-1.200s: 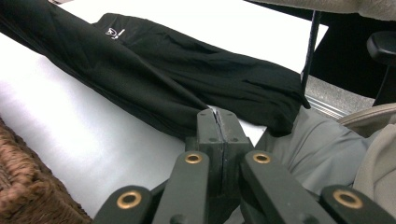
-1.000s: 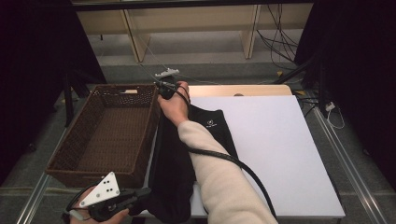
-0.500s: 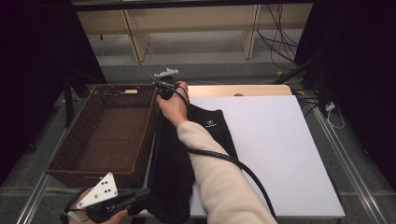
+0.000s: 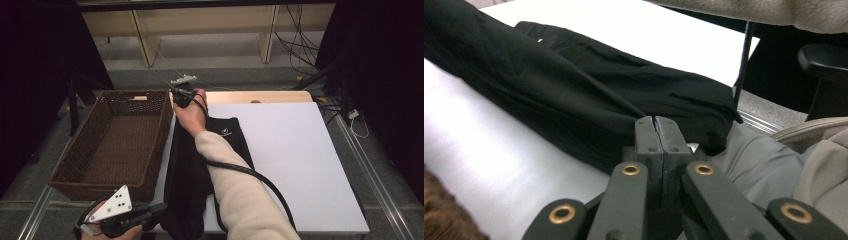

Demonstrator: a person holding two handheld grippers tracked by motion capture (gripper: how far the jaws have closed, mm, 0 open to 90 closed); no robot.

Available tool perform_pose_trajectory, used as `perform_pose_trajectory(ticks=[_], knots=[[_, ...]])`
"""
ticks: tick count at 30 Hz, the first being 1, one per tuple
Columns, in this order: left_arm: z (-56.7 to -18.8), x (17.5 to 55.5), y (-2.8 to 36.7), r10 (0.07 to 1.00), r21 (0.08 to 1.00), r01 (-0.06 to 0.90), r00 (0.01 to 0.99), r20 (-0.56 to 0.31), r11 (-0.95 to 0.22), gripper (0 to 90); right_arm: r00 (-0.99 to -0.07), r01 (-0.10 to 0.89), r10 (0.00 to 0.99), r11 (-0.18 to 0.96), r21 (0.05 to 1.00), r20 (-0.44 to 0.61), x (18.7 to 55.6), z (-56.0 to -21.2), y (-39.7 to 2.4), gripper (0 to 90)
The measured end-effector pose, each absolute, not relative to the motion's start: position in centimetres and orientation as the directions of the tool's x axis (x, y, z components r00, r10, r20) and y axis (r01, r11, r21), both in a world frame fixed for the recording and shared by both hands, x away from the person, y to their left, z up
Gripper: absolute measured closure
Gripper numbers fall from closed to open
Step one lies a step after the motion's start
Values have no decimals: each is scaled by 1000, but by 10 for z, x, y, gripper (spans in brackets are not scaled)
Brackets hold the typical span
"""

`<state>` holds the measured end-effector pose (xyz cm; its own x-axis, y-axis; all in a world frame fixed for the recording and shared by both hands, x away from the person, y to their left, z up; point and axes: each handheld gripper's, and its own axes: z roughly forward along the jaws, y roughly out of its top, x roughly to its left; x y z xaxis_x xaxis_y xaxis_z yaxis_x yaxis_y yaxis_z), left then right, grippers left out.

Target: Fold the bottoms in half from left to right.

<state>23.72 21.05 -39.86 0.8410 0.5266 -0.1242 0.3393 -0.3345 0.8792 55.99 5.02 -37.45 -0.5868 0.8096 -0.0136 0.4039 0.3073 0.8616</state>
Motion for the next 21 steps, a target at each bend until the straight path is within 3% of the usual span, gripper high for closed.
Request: perform_pose_trajectory(ticks=[21], knots=[[-400, 254, 160, 402, 874, 264, 911, -88, -407, 889, -561, 470, 828, 309, 826, 10, 562, -382, -4, 877]])
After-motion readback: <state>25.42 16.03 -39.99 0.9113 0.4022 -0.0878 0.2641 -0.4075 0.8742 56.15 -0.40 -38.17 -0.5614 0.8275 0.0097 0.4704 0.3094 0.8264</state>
